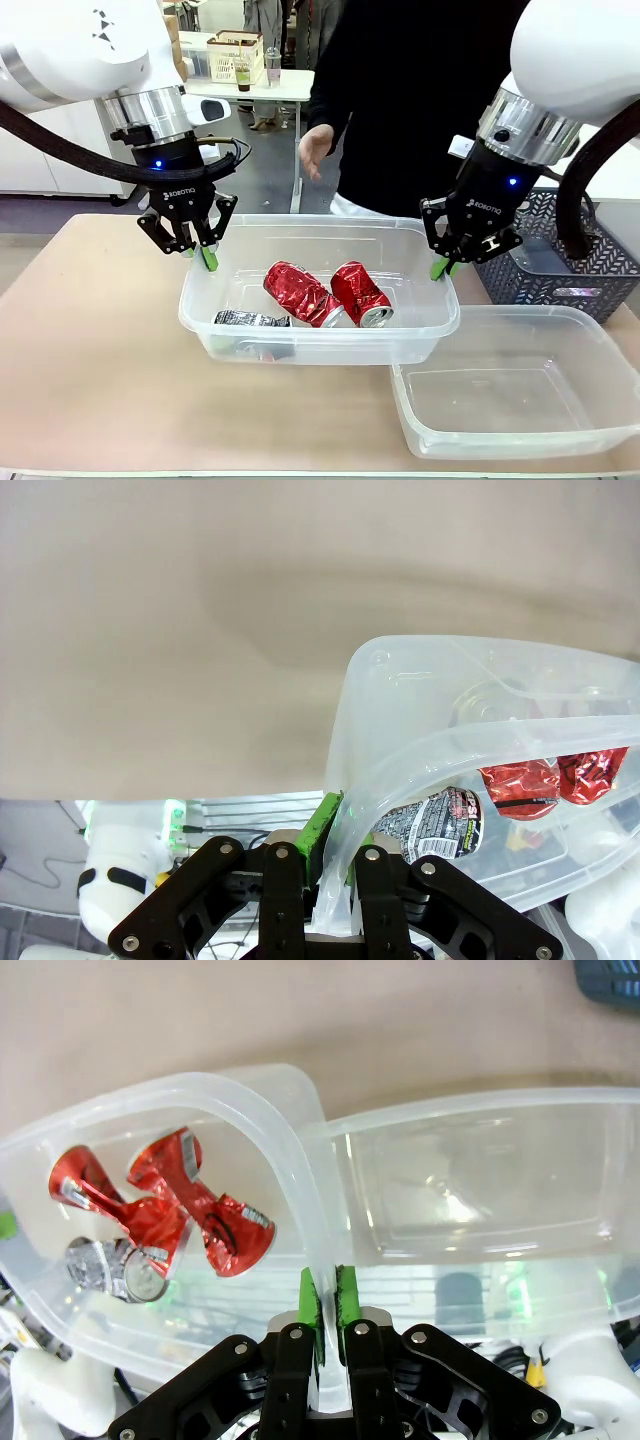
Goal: Sort the waste into each basket.
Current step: Offer the picked Organizing box to the human.
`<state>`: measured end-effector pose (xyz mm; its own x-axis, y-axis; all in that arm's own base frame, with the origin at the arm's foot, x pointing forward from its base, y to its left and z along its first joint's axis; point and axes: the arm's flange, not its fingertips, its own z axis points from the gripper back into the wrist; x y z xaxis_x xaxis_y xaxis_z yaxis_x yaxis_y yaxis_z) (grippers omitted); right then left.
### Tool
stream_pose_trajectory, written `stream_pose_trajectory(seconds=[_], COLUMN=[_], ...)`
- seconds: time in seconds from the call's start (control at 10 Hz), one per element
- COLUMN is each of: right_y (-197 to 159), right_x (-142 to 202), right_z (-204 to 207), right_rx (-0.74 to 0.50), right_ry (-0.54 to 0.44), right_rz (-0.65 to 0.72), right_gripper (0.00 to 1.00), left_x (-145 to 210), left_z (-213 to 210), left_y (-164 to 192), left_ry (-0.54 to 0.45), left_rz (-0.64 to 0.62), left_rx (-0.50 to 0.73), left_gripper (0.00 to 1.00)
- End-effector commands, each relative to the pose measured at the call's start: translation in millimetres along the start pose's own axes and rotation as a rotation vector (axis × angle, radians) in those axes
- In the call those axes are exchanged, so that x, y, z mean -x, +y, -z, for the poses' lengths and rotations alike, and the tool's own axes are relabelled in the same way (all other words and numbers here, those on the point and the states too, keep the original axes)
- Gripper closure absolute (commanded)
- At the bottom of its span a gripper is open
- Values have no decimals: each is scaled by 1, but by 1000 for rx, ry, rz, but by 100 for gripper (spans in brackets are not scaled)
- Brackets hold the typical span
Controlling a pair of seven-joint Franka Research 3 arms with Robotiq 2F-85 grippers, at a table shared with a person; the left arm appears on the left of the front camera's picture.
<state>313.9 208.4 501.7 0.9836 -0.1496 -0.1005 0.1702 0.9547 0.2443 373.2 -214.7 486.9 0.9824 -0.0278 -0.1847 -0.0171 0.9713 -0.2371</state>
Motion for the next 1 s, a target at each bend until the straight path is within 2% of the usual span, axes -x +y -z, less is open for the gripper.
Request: stream_pose_trajectory(seconds=[0.0, 0.1, 0.2, 0.4, 0.5, 0.7, 0.9], right_y=[-2, 0, 7, 23, 30, 38, 35], right_x=[-2, 0, -17, -67, -92, -130, -155], right_z=[-1, 0, -6, -28, -35, -31, -26], right_rx=[-5, 0, 15, 70, 119, 153, 117], right_ry=[5, 0, 13, 13, -22, 31, 59], right_rz=[6, 0, -33, -56, -36, -34, -24], right_gripper=[92, 92, 92, 92, 92, 92, 92], left_x=[-1, 0, -17, -71, -96, -133, -151], left_z=[-8, 0, -8, -22, -26, -28, -25], left_y=[5, 0, -4, -15, -20, -35, -39], left_ry=[-6, 0, -15, -100, -174, -189, -183], left_rz=[-12, 0, 3, -8, -9, -50, -61], left_rx=[8, 0, -51, -104, -113, -117, -97], left_gripper=[94, 94, 94, 94, 94, 94, 94])
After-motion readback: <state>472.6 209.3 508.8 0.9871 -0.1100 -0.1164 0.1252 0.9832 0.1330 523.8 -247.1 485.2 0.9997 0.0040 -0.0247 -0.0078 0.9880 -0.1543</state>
